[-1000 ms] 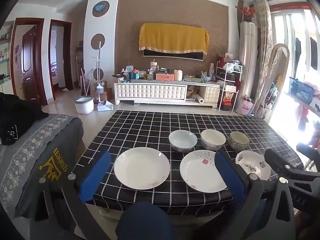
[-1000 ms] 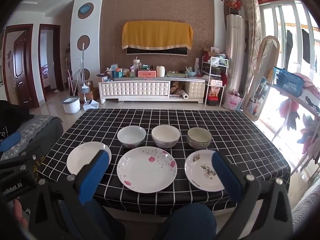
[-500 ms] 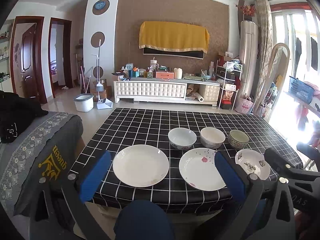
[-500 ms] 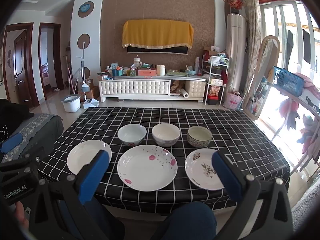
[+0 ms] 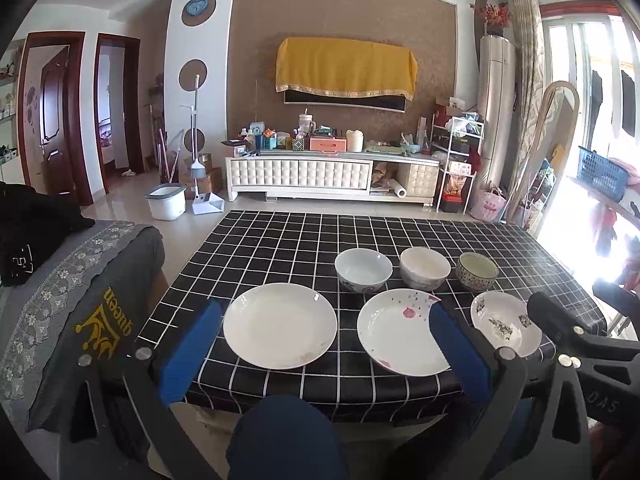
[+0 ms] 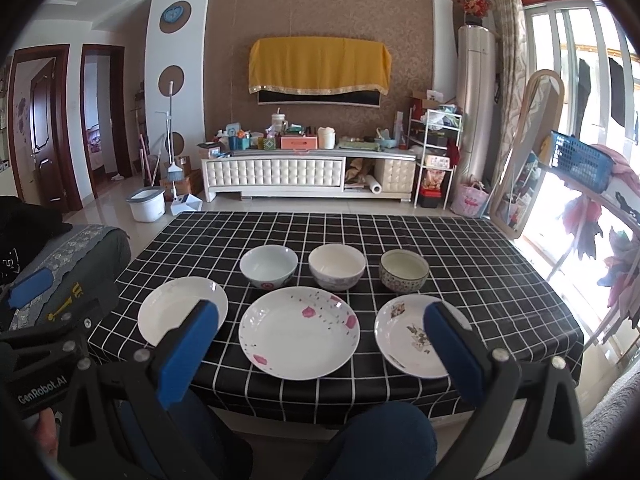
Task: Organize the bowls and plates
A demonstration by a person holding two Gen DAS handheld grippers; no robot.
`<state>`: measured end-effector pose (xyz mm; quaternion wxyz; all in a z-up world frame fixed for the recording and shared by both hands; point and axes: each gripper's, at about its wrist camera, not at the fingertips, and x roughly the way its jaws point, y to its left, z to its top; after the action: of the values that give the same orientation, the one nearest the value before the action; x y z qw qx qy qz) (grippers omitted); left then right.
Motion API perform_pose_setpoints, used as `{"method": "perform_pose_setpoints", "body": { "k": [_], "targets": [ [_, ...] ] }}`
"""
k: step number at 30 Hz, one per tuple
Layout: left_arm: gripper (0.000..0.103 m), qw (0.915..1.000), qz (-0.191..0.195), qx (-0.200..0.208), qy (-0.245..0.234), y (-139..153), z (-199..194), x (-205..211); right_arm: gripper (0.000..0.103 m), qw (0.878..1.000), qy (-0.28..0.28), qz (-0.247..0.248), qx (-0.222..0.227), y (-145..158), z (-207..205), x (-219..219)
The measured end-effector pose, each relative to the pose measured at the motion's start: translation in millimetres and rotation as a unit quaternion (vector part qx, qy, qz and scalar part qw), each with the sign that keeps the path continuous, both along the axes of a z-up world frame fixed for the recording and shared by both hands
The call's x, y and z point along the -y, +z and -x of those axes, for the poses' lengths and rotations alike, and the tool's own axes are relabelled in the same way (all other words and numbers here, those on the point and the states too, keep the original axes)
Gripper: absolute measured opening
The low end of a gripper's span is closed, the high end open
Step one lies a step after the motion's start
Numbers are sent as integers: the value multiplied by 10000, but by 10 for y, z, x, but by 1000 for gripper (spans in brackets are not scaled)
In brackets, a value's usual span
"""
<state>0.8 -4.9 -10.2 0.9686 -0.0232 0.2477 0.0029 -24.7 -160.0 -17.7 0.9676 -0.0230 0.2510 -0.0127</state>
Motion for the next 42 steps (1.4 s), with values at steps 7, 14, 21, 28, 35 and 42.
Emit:
{"method": "perform_pose_setpoints", "body": {
  "k": [7,14,21,28,35,42],
  "targets": [
    [103,10000,19,-35,-30,1,-6,-2,103,10000,-9,-26,30,12,20,0],
    [103,10000,25,-49,-32,-20,-19,-3,103,10000,50,-45,-33,-5,3,-6],
    [103,10000,29,-53,-2,-23,-18,-14,103,10000,62,6,-50,-8,4,-26],
    [103,10000,-18,-38,-4,-25,-22,-2,103,10000,52,35,-53,0,2,-28],
    [103,10000,-19,-58,-18,-34,-30,4,103,9999,57,17,-102,-5,4,-12],
    [103,10000,-43,-76,-47,-25,-23,22,103,9999,67,33,-104,5,14,-9]
  ]
}}
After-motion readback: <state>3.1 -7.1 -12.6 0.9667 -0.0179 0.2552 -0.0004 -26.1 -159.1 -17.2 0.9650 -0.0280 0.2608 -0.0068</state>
